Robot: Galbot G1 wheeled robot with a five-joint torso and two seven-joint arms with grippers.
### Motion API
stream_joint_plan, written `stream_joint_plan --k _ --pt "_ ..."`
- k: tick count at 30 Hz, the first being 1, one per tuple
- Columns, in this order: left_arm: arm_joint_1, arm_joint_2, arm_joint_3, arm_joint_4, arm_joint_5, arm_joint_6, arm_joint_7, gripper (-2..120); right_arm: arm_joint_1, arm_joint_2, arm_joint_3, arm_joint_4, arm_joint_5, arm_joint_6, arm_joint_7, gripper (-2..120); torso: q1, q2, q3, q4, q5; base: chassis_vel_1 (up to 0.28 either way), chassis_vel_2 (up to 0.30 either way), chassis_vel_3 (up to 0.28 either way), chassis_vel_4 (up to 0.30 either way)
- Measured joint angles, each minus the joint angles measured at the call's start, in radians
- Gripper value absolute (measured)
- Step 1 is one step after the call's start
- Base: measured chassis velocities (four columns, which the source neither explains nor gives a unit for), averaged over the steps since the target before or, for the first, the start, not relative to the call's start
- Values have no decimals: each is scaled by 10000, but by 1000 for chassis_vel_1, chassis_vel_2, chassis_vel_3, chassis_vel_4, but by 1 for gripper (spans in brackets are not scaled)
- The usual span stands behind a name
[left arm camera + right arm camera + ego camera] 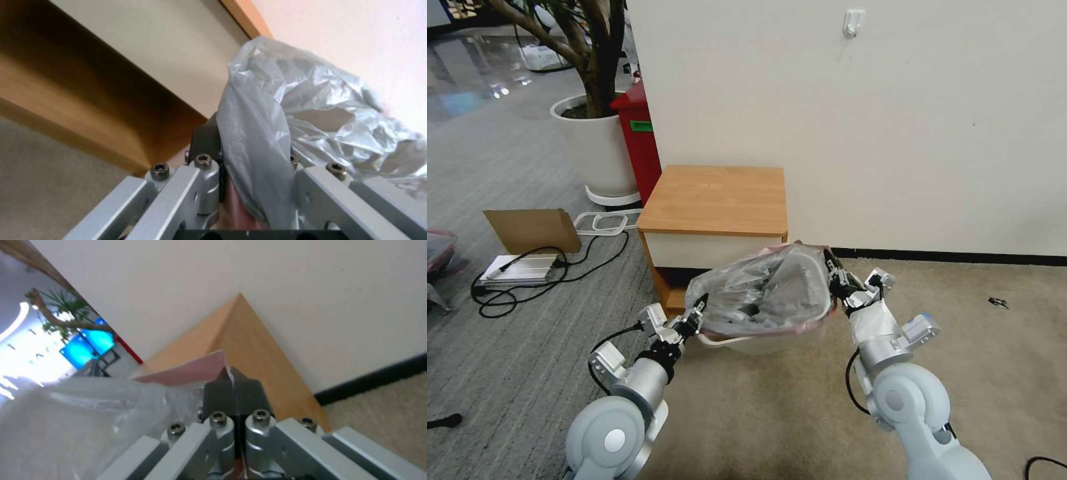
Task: Pick up the garbage bag from the table and place it over the trash can.
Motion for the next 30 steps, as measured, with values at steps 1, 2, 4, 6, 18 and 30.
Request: stream_joint_plan --k 1,2,4,6,18,30 --pt "-24 9 -34 -33 -162 9 1 11 -80 -62 16 -83 11 -21 -6 0 0 0 0 0 1 0 0 0 0" --pt "-24 9 -34 -33 -162 9 1 11 -80 -62 16 -83 11 -21 -6 0 0 0 0 0 1 0 0 0 0" --pt "-90 11 -89 -39 -432 16 -17 11 -339 -90 38 -7 12 -21 -16 0 0 0 0 -1 0 0 0 0 0" --pt "-128 11 -108 -28 -502 16 -45 11 -477 -71 37 172 10 -21 -14 0 0 0 0 -1 1 0 0 0 0" --pt "-427 -52 -104 279 -882 -10 -473 11 -1184 48 -267 1290 -579 -271 575 0 0 0 -1 -1 -3 0 0 0 0" --pt "-425 134 -400 133 -1558 -7 -517 11 -672 249 -366 -712 -2807 1023 -400 0 0 0 0 -1 -1 0 0 0 0"
